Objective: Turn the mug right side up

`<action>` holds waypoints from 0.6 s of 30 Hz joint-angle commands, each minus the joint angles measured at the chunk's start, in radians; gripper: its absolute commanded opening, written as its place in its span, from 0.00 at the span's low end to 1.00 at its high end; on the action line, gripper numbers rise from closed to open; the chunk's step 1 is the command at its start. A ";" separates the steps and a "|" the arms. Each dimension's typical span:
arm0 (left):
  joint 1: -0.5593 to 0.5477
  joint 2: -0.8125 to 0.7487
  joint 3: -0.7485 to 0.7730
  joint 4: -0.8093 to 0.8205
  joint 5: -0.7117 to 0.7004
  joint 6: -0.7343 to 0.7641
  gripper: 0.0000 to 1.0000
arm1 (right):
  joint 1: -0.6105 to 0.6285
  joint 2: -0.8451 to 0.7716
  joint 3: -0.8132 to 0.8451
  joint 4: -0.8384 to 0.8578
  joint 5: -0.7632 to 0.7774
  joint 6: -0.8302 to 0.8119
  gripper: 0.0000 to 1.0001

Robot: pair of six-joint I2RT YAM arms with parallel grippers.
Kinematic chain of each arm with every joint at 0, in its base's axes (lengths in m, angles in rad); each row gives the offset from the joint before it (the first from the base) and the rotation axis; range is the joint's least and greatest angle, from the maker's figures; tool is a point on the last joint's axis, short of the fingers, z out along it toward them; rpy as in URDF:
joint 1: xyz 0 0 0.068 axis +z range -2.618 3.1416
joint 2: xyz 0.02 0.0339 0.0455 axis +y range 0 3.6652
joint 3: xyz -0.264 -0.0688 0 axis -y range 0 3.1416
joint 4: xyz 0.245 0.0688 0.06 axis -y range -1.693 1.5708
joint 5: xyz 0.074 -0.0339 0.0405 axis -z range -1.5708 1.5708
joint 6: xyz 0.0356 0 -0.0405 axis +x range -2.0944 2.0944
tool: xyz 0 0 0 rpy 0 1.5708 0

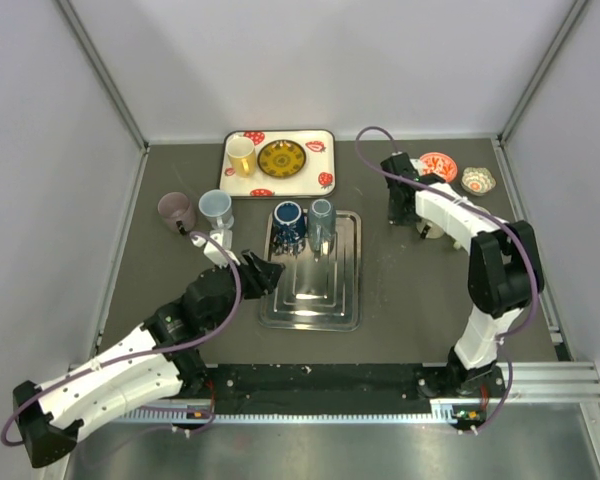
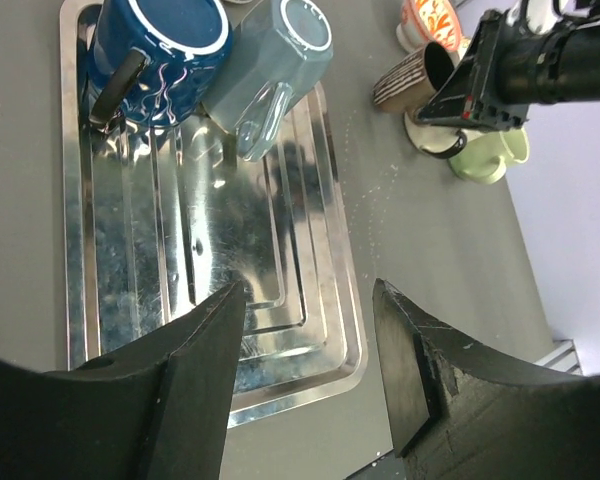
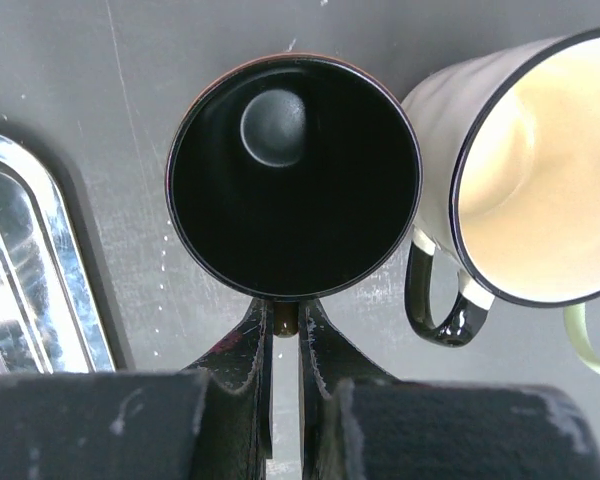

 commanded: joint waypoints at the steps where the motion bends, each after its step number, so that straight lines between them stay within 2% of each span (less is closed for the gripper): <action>1: 0.005 0.038 0.054 0.021 0.011 0.025 0.59 | -0.005 0.020 0.074 0.019 0.048 -0.028 0.00; 7: 0.004 0.055 0.063 0.019 0.017 0.038 0.60 | -0.007 0.047 0.090 0.003 0.030 -0.028 0.01; 10: 0.005 0.055 0.065 0.012 0.014 0.044 0.60 | -0.008 0.055 0.095 -0.003 0.024 -0.025 0.06; 18: 0.005 0.070 0.077 -0.001 -0.007 0.071 0.63 | -0.007 0.005 0.110 -0.027 0.013 0.004 0.44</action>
